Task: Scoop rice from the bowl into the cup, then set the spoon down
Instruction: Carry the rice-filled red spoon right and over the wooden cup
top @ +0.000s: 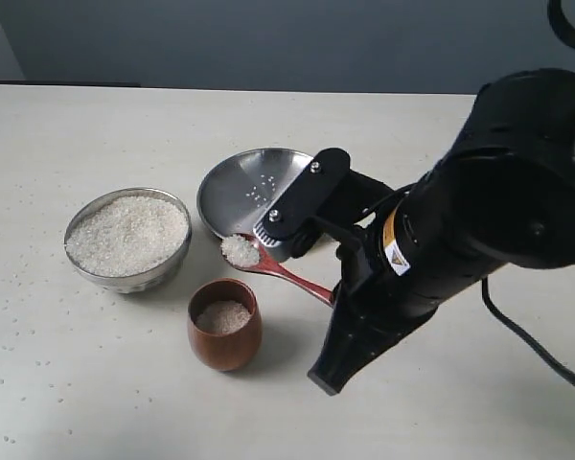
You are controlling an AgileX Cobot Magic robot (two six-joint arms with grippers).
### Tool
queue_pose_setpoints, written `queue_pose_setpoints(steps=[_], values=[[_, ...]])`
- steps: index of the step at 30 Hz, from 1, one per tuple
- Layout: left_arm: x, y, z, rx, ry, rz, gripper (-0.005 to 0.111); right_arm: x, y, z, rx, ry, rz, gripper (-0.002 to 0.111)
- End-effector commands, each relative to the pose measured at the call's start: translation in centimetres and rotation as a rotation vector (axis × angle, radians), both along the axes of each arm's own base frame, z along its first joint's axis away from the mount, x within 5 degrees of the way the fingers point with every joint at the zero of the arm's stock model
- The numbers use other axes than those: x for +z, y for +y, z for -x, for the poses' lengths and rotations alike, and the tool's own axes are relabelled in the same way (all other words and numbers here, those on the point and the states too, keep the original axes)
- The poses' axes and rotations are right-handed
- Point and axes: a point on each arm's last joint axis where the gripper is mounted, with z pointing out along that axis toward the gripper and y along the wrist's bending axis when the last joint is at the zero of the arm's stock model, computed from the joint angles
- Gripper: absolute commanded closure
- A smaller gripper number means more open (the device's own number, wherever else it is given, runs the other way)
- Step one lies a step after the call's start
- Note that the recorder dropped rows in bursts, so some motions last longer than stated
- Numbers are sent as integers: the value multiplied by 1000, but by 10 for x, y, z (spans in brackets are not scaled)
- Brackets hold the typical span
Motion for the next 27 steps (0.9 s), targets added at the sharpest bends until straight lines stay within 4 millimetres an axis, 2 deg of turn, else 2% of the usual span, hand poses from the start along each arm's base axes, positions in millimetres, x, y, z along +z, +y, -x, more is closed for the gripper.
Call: queue_pose_setpoints(steps=[1, 8, 27], values=[[-1, 0, 0, 4, -8, 2, 106, -2, -5, 8, 11, 7, 16, 109], [-1, 0, 0, 4, -8, 2, 106, -5, 3, 20, 114, -47, 52, 109], [-1, 0, 0, 4, -8, 2, 106, -6, -4, 15, 158, -107, 157, 109]])
